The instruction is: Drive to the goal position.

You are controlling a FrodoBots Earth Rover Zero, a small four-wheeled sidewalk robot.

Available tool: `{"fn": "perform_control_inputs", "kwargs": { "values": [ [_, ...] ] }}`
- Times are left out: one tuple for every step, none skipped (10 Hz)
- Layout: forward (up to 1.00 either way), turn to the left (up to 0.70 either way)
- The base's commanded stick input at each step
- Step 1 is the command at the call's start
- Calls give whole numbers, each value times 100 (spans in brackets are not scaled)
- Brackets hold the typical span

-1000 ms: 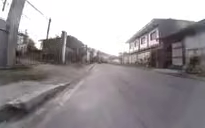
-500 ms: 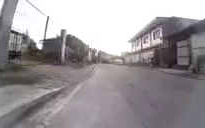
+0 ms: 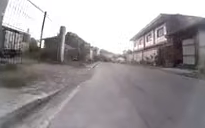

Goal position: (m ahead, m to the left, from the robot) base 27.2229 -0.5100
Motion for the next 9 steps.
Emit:
{"fn": "perform_control_inputs", "kwargs": {
  "values": [
    [100, -29],
    [100, -36],
    [100, -38],
    [100, -21],
    [100, 0],
    [100, 0],
    [100, 0],
    [100, 0],
    [100, 0]
  ]
}}
